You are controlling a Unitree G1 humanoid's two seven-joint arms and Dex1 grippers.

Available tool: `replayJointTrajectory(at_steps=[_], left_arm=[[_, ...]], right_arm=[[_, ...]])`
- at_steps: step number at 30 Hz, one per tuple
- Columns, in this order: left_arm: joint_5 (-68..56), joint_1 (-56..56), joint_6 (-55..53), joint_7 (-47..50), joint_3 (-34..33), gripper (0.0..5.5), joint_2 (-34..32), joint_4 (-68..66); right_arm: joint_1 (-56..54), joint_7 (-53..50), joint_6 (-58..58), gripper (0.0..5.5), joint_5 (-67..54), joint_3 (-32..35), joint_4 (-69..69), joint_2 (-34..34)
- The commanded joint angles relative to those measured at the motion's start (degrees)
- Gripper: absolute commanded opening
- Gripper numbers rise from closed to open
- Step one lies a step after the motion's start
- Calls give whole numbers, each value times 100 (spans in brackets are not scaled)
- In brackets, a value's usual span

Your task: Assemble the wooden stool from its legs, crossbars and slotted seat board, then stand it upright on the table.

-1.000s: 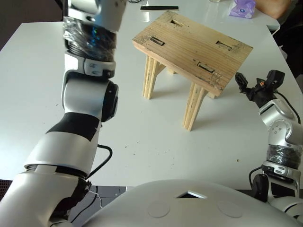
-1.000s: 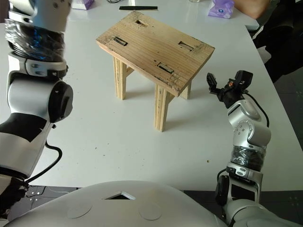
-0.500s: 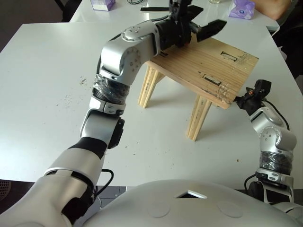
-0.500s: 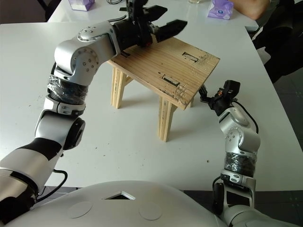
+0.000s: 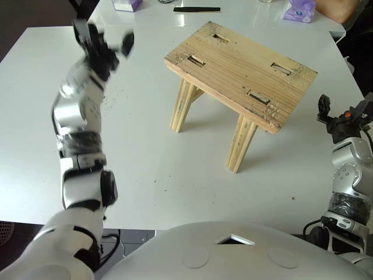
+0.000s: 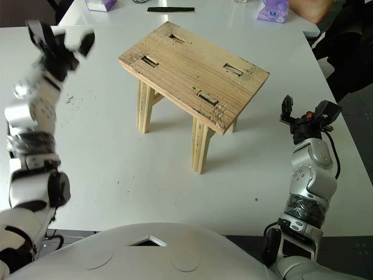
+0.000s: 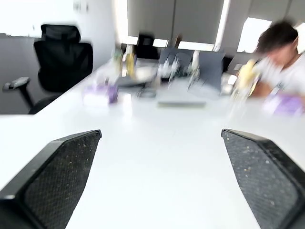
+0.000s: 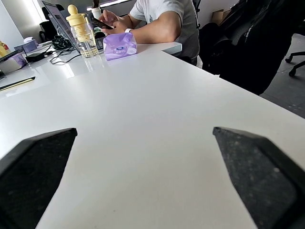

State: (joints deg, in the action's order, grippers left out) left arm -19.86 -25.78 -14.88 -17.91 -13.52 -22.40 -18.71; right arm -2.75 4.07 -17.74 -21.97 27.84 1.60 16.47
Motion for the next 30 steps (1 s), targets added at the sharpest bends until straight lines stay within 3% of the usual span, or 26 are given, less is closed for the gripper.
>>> replayJointTrajectory(at_steps=[1,3,14,30], left_arm=[[623,830,1233,9,308,469,292,-169],[1011,1097,1761,111,557,469,435,-356],[1456,933,3033,930,446,469,919,-1467],[1688,931,3394,1158,708,469,1252,-1662]], right_arm=[[37,-67,747,530,486,-271,414,-170],[51,39,906,530,541,-416,580,-266],[-353,270,1873,530,862,-882,1590,-446],[-504,344,2533,530,1365,-1299,2250,-382]])
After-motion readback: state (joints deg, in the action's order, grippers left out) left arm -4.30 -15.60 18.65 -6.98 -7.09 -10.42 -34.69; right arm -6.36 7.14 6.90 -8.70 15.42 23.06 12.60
